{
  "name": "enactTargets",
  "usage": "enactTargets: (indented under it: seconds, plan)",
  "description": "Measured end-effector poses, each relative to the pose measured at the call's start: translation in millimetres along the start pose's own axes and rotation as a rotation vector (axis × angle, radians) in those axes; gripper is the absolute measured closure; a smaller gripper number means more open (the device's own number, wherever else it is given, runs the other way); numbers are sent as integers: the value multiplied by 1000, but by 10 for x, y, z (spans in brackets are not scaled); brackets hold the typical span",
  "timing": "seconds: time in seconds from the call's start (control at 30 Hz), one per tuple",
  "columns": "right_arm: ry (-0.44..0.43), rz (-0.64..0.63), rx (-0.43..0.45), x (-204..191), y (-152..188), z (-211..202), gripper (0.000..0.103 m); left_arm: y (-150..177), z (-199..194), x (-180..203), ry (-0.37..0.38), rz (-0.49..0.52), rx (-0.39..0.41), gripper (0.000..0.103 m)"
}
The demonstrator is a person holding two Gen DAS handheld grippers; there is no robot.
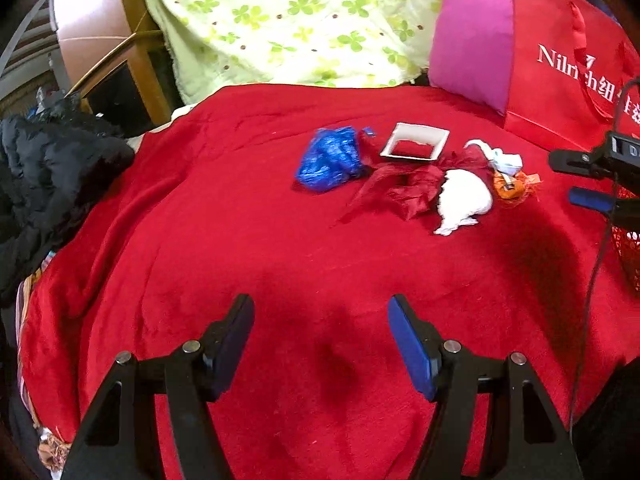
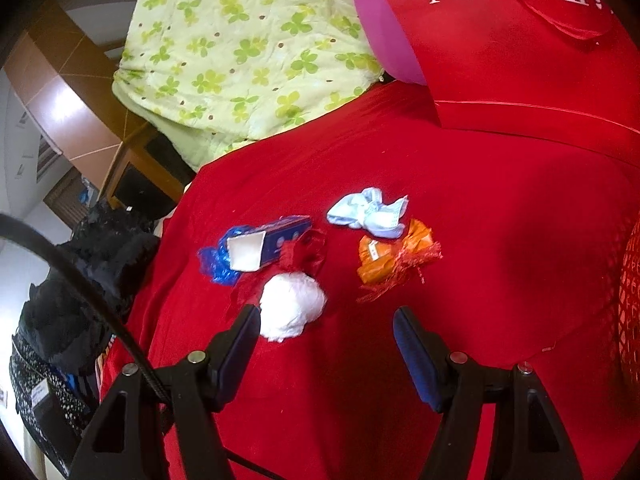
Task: Collect trash
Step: 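Lower the right tool onto the light blue mask while the left tool approaches the white tissue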
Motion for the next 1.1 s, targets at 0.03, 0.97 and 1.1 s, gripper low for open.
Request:
enactTargets:
  seconds: [0.03, 0.97, 1.1]
  plan:
    - [0, 3, 1, 12, -18, 11, 30, -22, 11, 38, 2, 7, 1, 33]
    - [58, -32, 39, 88, -411, 292, 30, -303, 383, 661, 90, 96, -21, 33]
    - [51, -51, 56, 80, -466, 308, 30, -303, 432, 675, 111, 84, -31, 33]
Point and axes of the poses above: each gripper's, at about its wrist camera, not at the fingertips, and z roughly the way its jaws point, x to its right, y to its underside, the point moved 2 cm from there along z, roughly the way its jaws point, and after that the axes turned 8 degrees about z, right-handed, at the moved point
